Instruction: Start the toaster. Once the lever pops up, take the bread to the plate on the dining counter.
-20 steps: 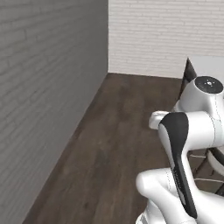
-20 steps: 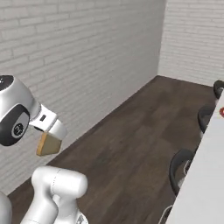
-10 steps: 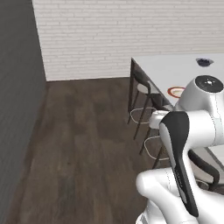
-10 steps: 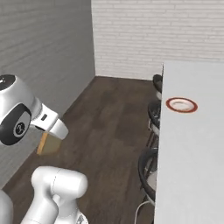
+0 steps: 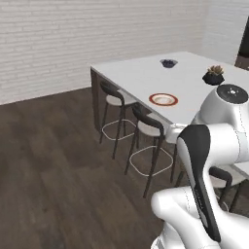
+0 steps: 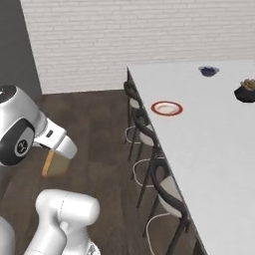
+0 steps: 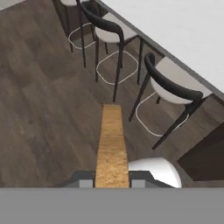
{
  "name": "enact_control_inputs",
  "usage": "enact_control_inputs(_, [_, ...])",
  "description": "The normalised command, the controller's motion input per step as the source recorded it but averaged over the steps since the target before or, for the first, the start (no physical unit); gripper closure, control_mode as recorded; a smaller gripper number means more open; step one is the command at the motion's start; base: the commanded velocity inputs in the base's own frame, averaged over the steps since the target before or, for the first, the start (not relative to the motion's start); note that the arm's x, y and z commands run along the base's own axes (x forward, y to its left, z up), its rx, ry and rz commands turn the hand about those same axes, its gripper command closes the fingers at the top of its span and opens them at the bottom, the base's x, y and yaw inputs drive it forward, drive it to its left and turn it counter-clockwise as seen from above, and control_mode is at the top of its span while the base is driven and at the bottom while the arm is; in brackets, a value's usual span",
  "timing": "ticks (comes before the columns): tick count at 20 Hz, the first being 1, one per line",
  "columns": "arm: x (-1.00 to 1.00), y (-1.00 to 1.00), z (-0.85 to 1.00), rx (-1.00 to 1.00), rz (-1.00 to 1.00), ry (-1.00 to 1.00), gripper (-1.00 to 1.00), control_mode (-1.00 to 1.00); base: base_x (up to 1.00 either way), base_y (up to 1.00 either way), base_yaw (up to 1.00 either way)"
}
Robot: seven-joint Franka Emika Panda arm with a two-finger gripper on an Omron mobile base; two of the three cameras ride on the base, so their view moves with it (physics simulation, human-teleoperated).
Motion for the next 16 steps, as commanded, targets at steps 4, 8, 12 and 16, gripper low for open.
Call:
enact_control_inputs(4, [0.00, 0.00, 0.00, 0.00, 0.00, 0.00, 1.00, 1.00, 0.13, 0.75, -0.55])
enact_control_inputs(8, [0.00, 0.00, 0.00, 0.00, 0.00, 0.00, 1.00, 1.00, 0.16, 0.82, -0.52])
enact_control_inputs(12, [0.00, 0.00, 0.00, 0.00, 0.00, 0.00, 1.00, 1.00, 0.14, 0.93, -0.49])
enact_control_inputs(16, [0.00, 0.00, 0.00, 0.00, 0.00, 0.00, 1.00, 1.00, 0.07, 1.00, -0.47])
